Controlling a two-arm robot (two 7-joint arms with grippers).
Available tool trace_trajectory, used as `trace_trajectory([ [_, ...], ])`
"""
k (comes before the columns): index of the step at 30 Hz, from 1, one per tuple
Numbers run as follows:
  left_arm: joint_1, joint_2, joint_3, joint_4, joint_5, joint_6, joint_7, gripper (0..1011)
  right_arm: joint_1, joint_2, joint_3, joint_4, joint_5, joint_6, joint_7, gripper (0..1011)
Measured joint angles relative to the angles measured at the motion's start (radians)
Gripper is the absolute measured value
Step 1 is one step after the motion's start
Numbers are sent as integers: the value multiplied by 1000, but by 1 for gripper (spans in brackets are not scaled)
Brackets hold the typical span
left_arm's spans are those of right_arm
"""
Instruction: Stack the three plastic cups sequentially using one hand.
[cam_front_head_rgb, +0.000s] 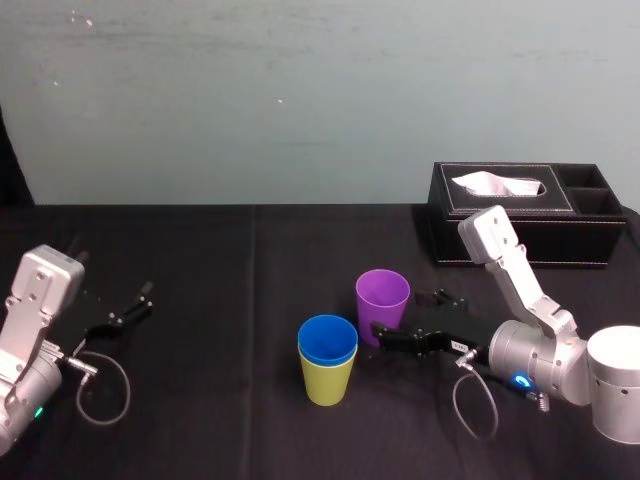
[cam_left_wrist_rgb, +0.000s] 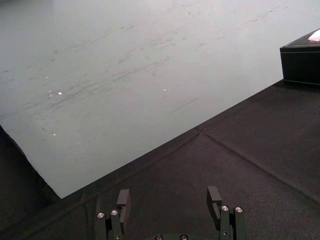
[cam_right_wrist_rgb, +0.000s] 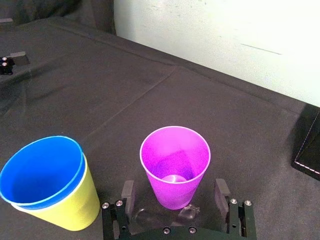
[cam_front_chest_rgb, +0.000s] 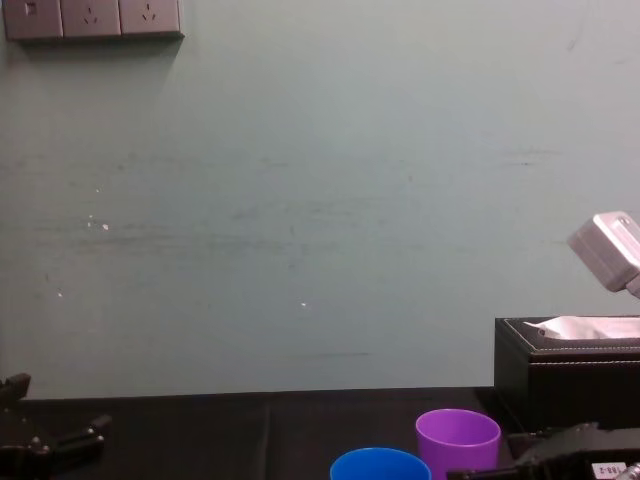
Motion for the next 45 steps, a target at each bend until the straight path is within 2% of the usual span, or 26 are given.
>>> trace_trajectory([
  [23,0,0,0,0,0,0,0,1000,18,-53,9,61,-25,-30,-5,1004],
  [45,0,0,0,0,0,0,0,1000,34,-87,14,118,-41,-50,1,1004],
])
